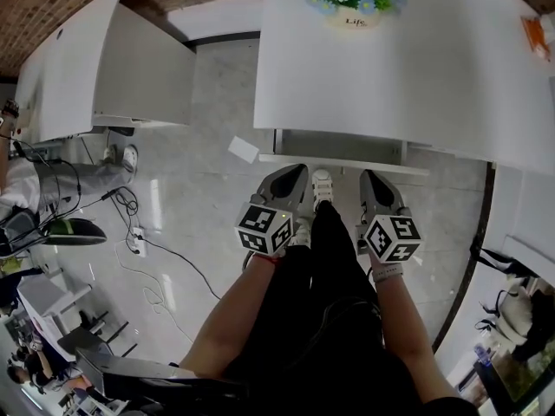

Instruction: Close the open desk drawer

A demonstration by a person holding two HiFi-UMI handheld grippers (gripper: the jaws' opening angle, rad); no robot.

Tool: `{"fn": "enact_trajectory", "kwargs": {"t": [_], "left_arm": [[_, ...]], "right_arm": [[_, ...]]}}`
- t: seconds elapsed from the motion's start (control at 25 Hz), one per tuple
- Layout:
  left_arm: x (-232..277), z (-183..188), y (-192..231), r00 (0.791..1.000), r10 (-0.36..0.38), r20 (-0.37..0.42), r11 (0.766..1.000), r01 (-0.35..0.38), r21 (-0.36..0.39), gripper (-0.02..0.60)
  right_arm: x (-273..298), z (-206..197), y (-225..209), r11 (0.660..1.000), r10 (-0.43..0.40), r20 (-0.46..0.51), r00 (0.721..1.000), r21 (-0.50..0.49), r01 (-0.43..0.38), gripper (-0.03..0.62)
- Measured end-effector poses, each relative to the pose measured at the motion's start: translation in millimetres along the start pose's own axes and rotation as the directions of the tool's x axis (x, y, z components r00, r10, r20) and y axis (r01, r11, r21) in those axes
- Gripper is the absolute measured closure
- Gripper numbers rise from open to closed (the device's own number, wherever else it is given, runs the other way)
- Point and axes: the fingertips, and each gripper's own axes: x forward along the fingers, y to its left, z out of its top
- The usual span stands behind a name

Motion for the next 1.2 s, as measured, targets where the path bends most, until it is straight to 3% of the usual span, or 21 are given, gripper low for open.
{"fn": "enact_trajectory", "kwargs": {"t": [1.2], "left_arm": [[46, 37, 24, 0.999, 0.020, 0.040, 1.000, -0.020, 0.003, 0.578]], "right_arm": [[45, 40, -18, 1.000, 0.001, 0.039, 0.999, 0.008, -0.001, 0.592]]}}
